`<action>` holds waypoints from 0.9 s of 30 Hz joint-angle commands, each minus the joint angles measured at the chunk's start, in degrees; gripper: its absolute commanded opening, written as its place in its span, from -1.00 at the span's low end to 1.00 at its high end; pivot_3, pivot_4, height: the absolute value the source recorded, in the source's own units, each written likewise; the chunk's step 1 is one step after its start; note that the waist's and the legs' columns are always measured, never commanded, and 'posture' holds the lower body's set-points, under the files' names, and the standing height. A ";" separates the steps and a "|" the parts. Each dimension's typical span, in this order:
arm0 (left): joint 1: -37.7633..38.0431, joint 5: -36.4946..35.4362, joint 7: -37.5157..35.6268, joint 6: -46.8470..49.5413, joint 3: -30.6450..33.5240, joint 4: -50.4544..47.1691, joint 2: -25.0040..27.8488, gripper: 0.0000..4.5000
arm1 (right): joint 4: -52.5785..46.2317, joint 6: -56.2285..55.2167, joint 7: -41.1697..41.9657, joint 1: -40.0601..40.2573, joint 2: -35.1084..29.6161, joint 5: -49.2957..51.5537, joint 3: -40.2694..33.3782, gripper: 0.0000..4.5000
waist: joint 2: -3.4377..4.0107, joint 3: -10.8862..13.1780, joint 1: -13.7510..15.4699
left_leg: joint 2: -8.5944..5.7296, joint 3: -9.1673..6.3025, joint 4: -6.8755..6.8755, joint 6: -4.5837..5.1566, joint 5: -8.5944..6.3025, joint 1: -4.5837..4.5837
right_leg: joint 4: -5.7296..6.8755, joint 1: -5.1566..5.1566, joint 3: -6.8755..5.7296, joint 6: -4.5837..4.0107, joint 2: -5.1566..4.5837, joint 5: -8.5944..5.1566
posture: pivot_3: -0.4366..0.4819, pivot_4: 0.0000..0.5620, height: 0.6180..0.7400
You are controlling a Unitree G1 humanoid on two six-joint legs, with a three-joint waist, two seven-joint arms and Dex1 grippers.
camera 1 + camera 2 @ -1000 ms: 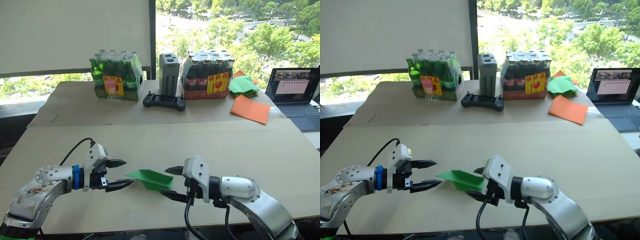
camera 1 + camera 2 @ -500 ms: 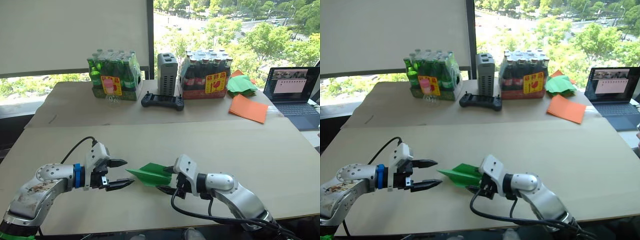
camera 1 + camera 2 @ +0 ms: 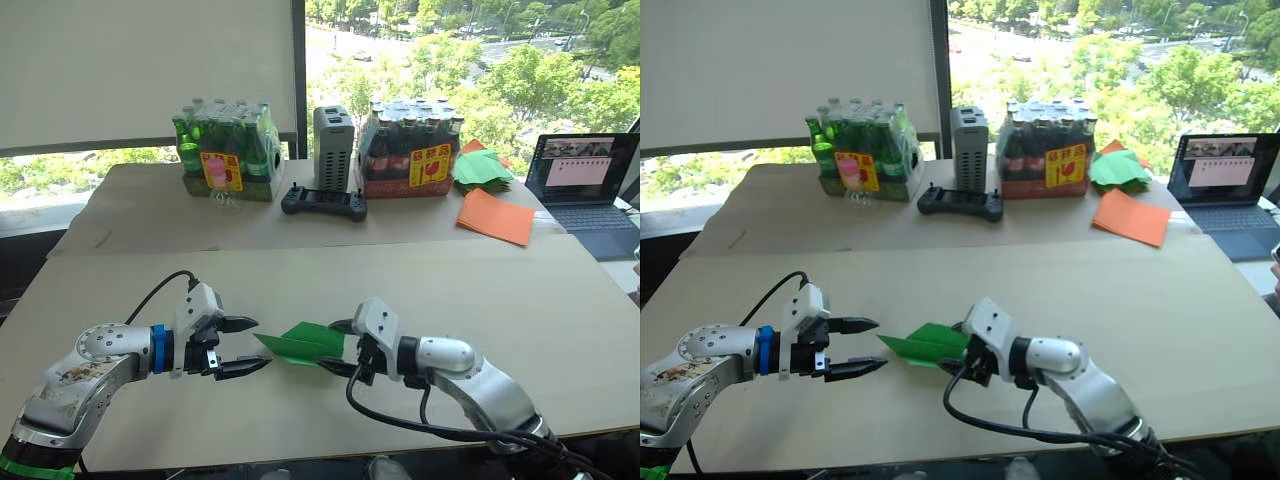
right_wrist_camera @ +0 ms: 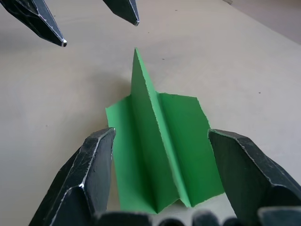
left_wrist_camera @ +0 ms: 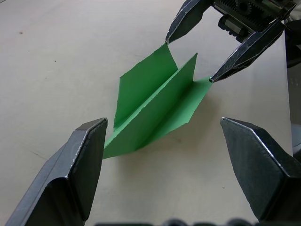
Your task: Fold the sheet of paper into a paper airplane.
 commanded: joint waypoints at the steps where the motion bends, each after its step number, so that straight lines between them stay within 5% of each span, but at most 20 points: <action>1: -0.58 -0.57 0.13 -0.69 0.35 -1.10 0.18 0.82 | 0.39 -3.66 0.61 -0.56 -0.24 -1.90 1.02 0.55 | 0.00 0.00 -0.03 | 0.00 0.01 0.00 0.00 0.00 0.00 | 0.00 0.00 0.00 0.00 0.00 0.00 | -0.05 -0.47 0.52; 12: -1.35 -0.91 1.62 -0.30 0.22 -1.98 -0.81 0.82 | 5.46 -9.36 2.07 -0.16 0.04 -6.39 3.56 0.55 | 0.00 0.00 -0.01 | 0.00 0.02 0.00 -0.03 0.02 0.00 | 0.01 -0.01 0.01 0.00 0.00 0.00 | -0.05 -0.47 0.52; 22: -1.66 -1.80 2.31 0.39 -0.32 -3.37 -1.25 0.84 | 5.93 -9.41 2.80 -0.22 0.53 -7.25 3.65 -0.89 | 0.00 0.00 -0.02 | 0.00 0.04 0.00 -0.05 0.03 0.00 | 0.03 -0.01 0.03 -0.01 0.00 0.00 | -0.05 -0.47 0.52; 27: -2.41 -3.27 2.58 1.02 -0.57 -4.49 -1.63 0.84 | 5.97 -9.38 2.40 0.01 0.83 -7.88 3.48 -0.99 | 0.00 0.00 0.00 | 0.00 0.04 0.01 -0.05 0.03 0.00 | 0.02 0.00 0.03 -0.01 0.01 0.00 | -0.05 -0.47 0.52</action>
